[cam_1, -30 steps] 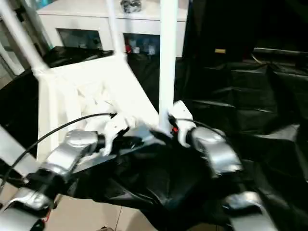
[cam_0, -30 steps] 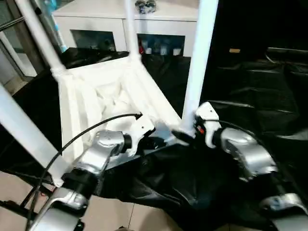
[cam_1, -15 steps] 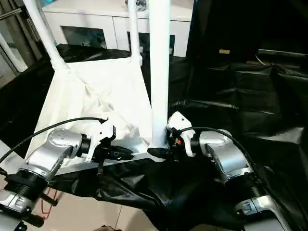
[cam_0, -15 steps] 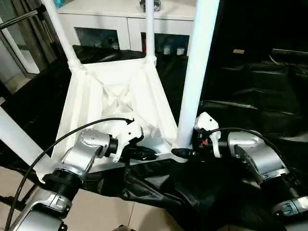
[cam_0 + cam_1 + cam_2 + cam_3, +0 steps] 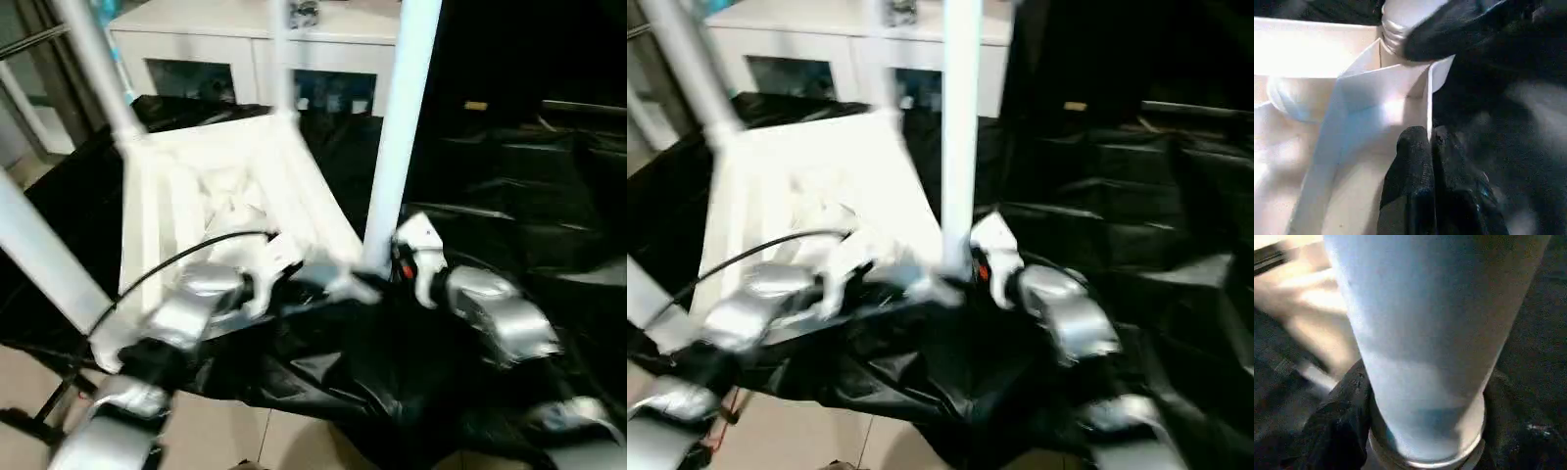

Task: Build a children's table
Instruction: Rotate leg to tighten

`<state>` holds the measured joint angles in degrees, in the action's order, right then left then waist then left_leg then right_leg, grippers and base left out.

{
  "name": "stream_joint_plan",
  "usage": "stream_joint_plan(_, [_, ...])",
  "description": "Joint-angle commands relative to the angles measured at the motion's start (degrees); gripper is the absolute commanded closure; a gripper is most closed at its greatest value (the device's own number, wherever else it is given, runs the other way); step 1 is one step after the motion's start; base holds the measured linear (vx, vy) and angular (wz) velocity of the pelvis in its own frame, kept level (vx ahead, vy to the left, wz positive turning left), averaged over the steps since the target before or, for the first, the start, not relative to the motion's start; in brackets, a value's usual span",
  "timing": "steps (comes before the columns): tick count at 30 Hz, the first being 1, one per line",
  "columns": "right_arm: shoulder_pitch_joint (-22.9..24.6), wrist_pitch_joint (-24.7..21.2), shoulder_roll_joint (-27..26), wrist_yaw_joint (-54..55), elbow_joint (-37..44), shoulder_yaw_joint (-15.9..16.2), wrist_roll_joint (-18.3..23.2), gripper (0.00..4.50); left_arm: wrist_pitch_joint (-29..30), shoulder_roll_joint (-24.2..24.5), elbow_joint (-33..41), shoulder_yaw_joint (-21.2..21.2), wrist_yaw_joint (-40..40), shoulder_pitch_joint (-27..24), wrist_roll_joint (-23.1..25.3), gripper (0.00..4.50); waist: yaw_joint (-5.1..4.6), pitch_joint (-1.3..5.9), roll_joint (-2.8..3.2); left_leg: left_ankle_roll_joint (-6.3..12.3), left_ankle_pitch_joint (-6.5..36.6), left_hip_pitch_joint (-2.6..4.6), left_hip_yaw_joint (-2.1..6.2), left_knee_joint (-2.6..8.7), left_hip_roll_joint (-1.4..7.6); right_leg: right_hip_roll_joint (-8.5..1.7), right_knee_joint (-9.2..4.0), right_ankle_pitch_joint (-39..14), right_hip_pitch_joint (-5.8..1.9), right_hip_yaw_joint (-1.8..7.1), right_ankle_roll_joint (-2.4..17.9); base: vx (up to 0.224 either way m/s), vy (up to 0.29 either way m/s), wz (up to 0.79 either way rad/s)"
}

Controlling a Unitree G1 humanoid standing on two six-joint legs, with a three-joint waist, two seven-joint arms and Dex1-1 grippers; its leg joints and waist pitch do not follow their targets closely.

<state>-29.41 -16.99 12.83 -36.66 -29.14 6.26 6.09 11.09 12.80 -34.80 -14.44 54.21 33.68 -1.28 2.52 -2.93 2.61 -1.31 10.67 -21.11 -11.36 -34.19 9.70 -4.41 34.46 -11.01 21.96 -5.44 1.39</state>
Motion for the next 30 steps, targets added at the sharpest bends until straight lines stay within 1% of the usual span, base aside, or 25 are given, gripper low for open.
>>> stream_joint_plan(1, [-0.8,-1.2,-3.7,6.0,-2.7,0.4,-0.4,1.80,0.0,-3.3,-0.8,0.6,-5.2,2.2,-0.1,4.50,-0.07,3.49,-0.82,0.61,13.0,0.94,2.12,4.05,3.81,-5.26,-4.98,-17.1,-2.10,3.73,10.8,0.000,0.000,0.00])
stream_joint_plan(2, [-1.3,-1.4,-5.1,9.2,-3.9,-0.6,-0.4,1.80,0.3,-4.5,-1.8,1.2,-7.7,2.8,0.2,4.50,-0.12,3.52,-0.60,0.74,12.3,0.78,2.15,4.05,3.75,-5.24,-4.90,-16.4,-2.21,3.70,10.8,0.000,0.000,0.00])
stream_joint_plan(4, [-2.3,-1.6,-7.4,14.0,-6.0,-1.8,-0.7,1.80,0.4,-6.3,-3.1,1.9,-11.1,3.8,0.6,4.50,-0.35,3.64,-0.72,0.96,11.2,0.75,2.06,3.97,3.68,-5.11,-4.78,-14.6,-2.21,3.69,11.2,0.000,0.000,0.00])
stream_joint_plan(5, [-2.7,-1.1,-8.4,15.9,-6.7,-1.9,-1.3,1.80,0.4,-7.2,-3.6,2.1,-12.8,4.3,0.8,4.50,-0.30,3.68,-0.49,1.09,10.9,0.80,2.06,3.97,3.73,-5.09,-4.72,-13.6,-2.18,3.67,11.4,0.000,0.000,0.00])
stream_joint_plan(6, [-3.1,-0.6,-9.2,17.2,-7.4,-2.0,-1.9,1.80,0.1,-7.8,-4.2,2.3,-14.0,4.6,1.0,4.50,-0.31,3.74,-0.59,1.33,10.6,0.73,2.04,3.92,3.70,-5.13,-4.61,-12.6,-2.28,3.65,11.7,0.000,0.000,0.00])
stream_joint_plan(8, [-3.6,0.1,-10.2,18.3,-8.0,-1.8,-2.6,1.80,-0.1,-8.5,-4.4,2.2,-14.2,4.8,1.0,4.50,-0.25,3.82,-0.59,1.91,9.8,0.62,1.96,3.81,3.61,-5.16,-4.54,-11.4,-2.39,3.67,11.9,0.000,0.000,0.00])
stream_joint_plan(9, [-3.8,0.6,-10.7,18.7,-8.2,-1.5,-2.9,1.80,-0.2,-8.9,-4.3,2.0,-14.1,4.9,1.0,4.50,-0.19,3.80,-0.49,2.20,9.7,0.57,1.96,3.84,3.65,-5.18,-4.53,-11.2,-2.42,3.64,11.9,0.000,0.000,0.00])
stream_joint_plan(11, [-4.4,1.9,-11.7,17.5,-8.1,-0.8,-3.0,1.80,-0.8,-9.2,-3.5,0.9,-11.9,4.5,1.2,4.50,-0.17,3.75,-0.53,2.54,10.0,0.54,1.97,3.86,3.65,-5.20,-4.56,-11.6,-2.48,3.60,11.8,0.000,0.000,0.00])
stream_joint_plan(12, [-4.4,1.9,-11.7,17.5,-8.1,-0.8,-3.0,1.25,-0.8,-9.2,-3.5,0.9,-11.9,4.5,1.2,4.50,-0.21,3.70,-0.50,2.59,10.4,0.55,1.99,3.92,3.71,-5.17,-4.60,-12.1,-2.48,3.60,11.7,0.000,0.000,0.00])
stream_joint_plan(13, [-4.4,1.9,-11.4,16.3,-7.8,-0.7,-2.7,1.25,-1.1,-8.7,-3.0,0.4,-10.5,4.1,1.1,4.50,-0.19,3.70,-0.49,2.60,10.6,0.60,1.99,3.92,3.69,-5.17,-4.66,-12.4,-2.47,3.60,11.6,0.000,0.000,0.00])
stream_joint_plan(14, [-4.3,1.8,-10.4,13.2,-6.7,0.1,-2.4,1.11,-1.6,-7.6,-1.9,-0.3,-7.9,3.4,0.9,4.50,-0.19,3.71,-0.47,2.66,10.9,0.52,2.04,3.94,3.72,-5.19,-4.62,-12.8,-2.53,3.58,11.5,0.000,0.000,0.00])
stream_joint_plan(15, [-4.3,1.8,-9.4,10.7,-6.0,0.9,-2.4,1.01,-1.8,-6.7,-1.1,-0.9,-5.8,2.8,0.9,4.50,-0.28,3.72,-0.62,2.79,10.7,0.39,2.05,3.96,3.76,-5.21,-4.50,-12.2,-2.63,3.60,11.6,0.000,0.000,0.00])
stream_joint_plan(16, [-4.2,1.8,-8.5,8.3,-5.4,1.7,-2.5,0.89,-1.9,-6.0,-0.7,-1.2,-4.4,2.4,0.7,4.50,-0.30,3.74,-0.56,2.82,10.5,0.36,2.10,3.97,3.77,-5.22,-4.44,-11.8,-2.67,3.59,11.7,0.000,0.000,0.00])
stream_joint_plan(19, [-2.9,2.1,-4.9,-0.4,-2.4,4.1,-1.7,0.89,-2.5,-3.5,1.0,-2.3,0.7,1.0,0.1,4.50,-0.28,3.80,-0.50,3.74,9.7,0.32,2.01,3.79,3.87,-5.20,-4.18,-9.5,-2.72,3.61,12.3,0.000,0.000,0.00])
stream_joint_plan(21, [-1.9,2.9,-1.9,-6.5,-0.2,5.3,-0.8,0.89,-2.6,-1.7,2.3,-2.8,4.5,0.2,-0.5,4.50,0.04,3.83,-0.57,4.50,9.2,0.36,1.86,3.73,4.04,-5.11,-4.00,-8.4,-2.76,3.59,12.7,0.000,0.000,0.00])
stream_joint_plan(22, [-1.3,3.5,0.0,-9.4,1.0,5.8,-0.4,0.89,-3.2,-0.6,2.7,-3.4,6.4,-0.2,-0.5,4.50,0.03,3.81,-0.51,4.65,9.2,0.34,1.86,3.75,4.10,-5.10,-3.95,-8.2,-2.68,3.60,13.0,0.000,0.000,0.00])
stream_joint_plan(23, [-1.3,3.5,0.0,-9.4,1.0,5.8,-0.4,0.89,-3.2,-0.6,2.7,-3.4,6.4,-0.2,-0.5,4.50,0.34,3.80,-0.45,4.72,9.3,0.54,1.76,3.70,4.13,-5.02,-4.05,-8.6,-2.53,3.55,13.0,0.000,0.000,0.00])
stream_joint_plan(24, [-0.2,3.8,2.5,-13.5,2.9,6.1,0.3,0.89,-4.0,0.8,3.1,-3.8,8.9,-0.6,-0.4,4.50,0.57,3.65,-0.65,4.60,9.9,0.55,1.78,3.82,4.18,-5.04,-4.19,-9.7,-2.52,3.59,12.8,0.000,0.000,0.00])
stream_joint_plan(25, [0.3,3.7,3.5,-15.2,3.8,6.2,0.7,0.89,-4.3,1.3,3.2,-3.9,9.8,-0.7,-0.5,4.50,0.82,3.65,-0.63,4.54,10.1,0.56,1.77,3.78,4.16,-5.11,-4.21,-10.4,-2.58,3.60,12.5,0.000,0.000,0.00])
stream_joint_plan(26, [0.5,3.7,3.9,-16.0,4.2,6.2,0.9,0.89,-4.3,1.5,3.3,-3.9,10.3,-0.8,-0.6,4.50,1.03,3.65,-0.50,4.19,10.4,0.66,1.74,3.85,4.30,-5.15,-4.19,-11.1,-2.39,3.67,12.3,0.000,0.000,0.00])
stream_joint_plan(27, [1.1,3.4,5.1,-18.6,5.4,6.3,1.6,0.89,-4.3,2.1,3.5,-3.9,11.7,-0.9,-0.9,4.50,1.20,3.67,-0.52,3.76,10.8,0.78,1.81,3.92,4.37,-5.11,-4.17,-11.4,-2.34,3.61,12.4,0.000,0.000,0.00])
stream_joint_plan(29, [1.5,3.4,5.9,-20.2,6.2,6.6,1.9,0.89,-4.6,2.7,3.9,-4.0,13.1,-1.0,-1.2,4.50,1.35,3.59,-0.55,3.54,11.1,0.75,1.79,3.96,4.44,-5.16,-4.20,-11.6,-2.30,3.74,12.4,0.000,0.000,0.00])
stream_joint_plan(30, [2.6,3.3,8.1,-24.0,8.4,7.5,2.4,0.89,-4.2,4.2,5.6,-4.4,17.0,-1.7,-2.2,4.50,1.42,3.63,-0.64,3.43,10.9,0.67,1.87,4.00,4.38,-5.15,-4.16,-11.5,-2.45,3.65,12.4,0.000,0.000,0.00])
